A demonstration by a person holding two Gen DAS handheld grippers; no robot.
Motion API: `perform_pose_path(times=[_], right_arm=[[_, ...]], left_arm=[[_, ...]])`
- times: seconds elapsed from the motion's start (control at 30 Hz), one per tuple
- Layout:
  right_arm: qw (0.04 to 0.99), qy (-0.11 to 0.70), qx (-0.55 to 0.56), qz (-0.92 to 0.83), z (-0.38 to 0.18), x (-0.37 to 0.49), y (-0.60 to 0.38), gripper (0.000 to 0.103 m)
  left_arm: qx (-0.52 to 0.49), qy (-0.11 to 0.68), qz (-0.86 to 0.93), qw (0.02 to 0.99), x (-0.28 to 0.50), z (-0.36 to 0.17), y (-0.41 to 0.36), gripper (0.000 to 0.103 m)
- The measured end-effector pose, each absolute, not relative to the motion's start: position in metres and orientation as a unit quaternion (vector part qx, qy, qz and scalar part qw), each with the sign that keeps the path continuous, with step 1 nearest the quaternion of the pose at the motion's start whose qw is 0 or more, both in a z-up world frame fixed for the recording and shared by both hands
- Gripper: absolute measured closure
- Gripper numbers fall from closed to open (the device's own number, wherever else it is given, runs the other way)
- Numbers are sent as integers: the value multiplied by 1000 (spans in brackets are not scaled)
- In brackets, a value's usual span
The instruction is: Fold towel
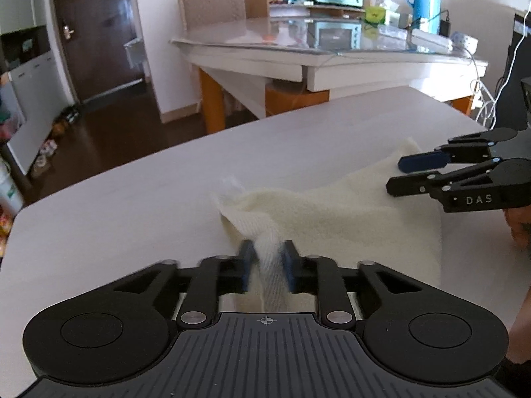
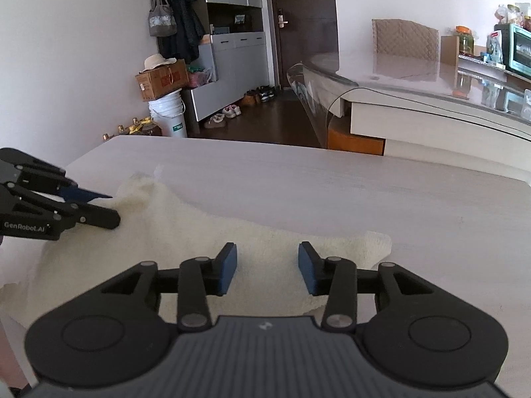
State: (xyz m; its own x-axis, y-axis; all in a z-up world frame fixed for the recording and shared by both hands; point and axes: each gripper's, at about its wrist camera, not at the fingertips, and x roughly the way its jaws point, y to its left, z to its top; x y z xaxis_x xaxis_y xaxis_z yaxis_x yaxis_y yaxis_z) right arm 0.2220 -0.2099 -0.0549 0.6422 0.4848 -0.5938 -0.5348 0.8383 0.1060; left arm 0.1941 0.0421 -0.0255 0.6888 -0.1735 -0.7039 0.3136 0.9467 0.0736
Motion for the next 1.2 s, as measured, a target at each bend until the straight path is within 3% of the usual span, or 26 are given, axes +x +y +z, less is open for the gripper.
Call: perform_pose_path(times=[0.03,0.2,0.3,0.37,0.63,0.8,1.2], right_arm=[[905,316,-42,282,-55,222,-209,57],[904,316,-48,284,-55,218,-208,55],[903,317,-47,285,-55,218,-208,54],[903,317,-44,286,-55,219,-209,53],[913,302,-4,275,-42,208,-231,53],[915,306,-5,264,-31,187,-252,47],[870,225,-259,354,-31,110,-224,33]], left_arm=[[97,370,-132,914,193,-25,41,54],[87,367,-142,915,190,-21,41,58],[85,371,-146,913,193,-23,40,83],[85,372,-146,913,195,-25,39,93],[104,313,-221,918,174,-7,11,94],[152,293,-328,885,145,-5,-29,94],[173,284,-397,856,117,-13,-33,94]])
